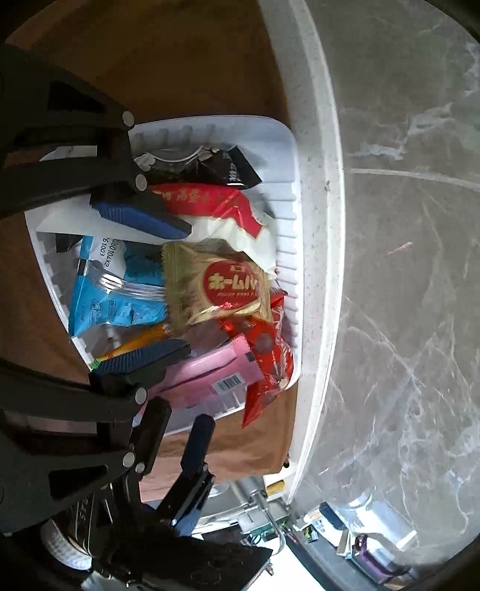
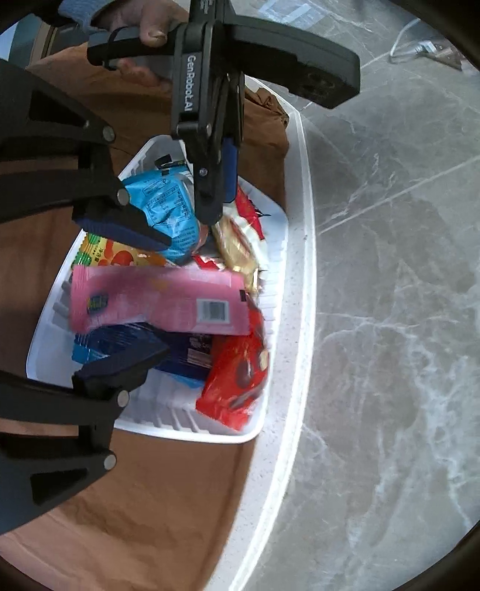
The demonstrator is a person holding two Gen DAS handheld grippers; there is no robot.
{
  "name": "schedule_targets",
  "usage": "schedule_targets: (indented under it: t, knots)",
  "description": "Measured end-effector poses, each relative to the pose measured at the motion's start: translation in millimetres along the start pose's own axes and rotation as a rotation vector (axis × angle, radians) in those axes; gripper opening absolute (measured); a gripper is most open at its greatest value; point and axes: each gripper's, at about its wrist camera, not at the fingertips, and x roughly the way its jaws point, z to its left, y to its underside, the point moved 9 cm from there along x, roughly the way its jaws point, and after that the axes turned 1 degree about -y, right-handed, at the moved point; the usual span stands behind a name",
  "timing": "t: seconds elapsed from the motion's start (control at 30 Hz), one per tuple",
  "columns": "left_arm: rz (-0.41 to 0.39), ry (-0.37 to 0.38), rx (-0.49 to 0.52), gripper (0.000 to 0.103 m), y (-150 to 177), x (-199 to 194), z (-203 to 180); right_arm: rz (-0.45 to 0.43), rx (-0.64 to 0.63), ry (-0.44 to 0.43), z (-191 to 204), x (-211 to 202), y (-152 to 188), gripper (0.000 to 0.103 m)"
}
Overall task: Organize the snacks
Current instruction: 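Carry both packets into the white tray and open both tools, then move both tools back toward the green and checkered packets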
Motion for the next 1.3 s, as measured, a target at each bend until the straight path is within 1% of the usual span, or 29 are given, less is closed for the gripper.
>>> schedule_targets:
  t: [0.13, 0.23, 0.33, 0.73, 0.8, 0.87, 1.1, 1.3]
  knots:
    - [-0.061, -0.017, 0.028, 0.056, -2.0, -15.0, -3.9, -0.049, -0.007, -0.007, 3.1, -20.2, 1.3, 0.058]
    - [-0.104, -0.008, 0.031, 0.056, 4.8, -35.7, -8.6, -0.068, -0.013, -0.021, 9.5, -33.7, 3.7, 0.058]
    - [-0.122, -0.009, 0.044, 0.057, 16.3, -51.4, -16.2, -0.068, -0.016, -0.037, 17.3, -45.6, 14.1, 0.058]
    - [-0.107, -0.091, 0.077, 0.058, 93.8, -89.3, -42.2, -0.062, -0.029, -0.088, 51.0, -83.3, 68.5, 0.059]
    - [-0.105, -0.100, 0.074, 0.058, 107.9, -97.5, -46.2, -0.067, -0.046, -0.098, 59.9, -91.9, 77.2, 0.060]
    - [-0.102, -0.116, 0.076, 0.058, 123.1, -105.0, -49.8, -0.073, -0.061, -0.107, 68.6, -101.0, 86.0, 0.064]
    - [-0.094, -0.179, 0.114, 0.060, 172.3, -129.3, -61.3, -0.065, -0.142, -0.144, 103.4, -122.5, 123.5, 0.064]
    - [-0.083, -0.226, 0.119, 0.060, 212.7, -142.7, -67.4, -0.035, -0.209, -0.178, 131.0, -133.3, 157.0, 0.064]
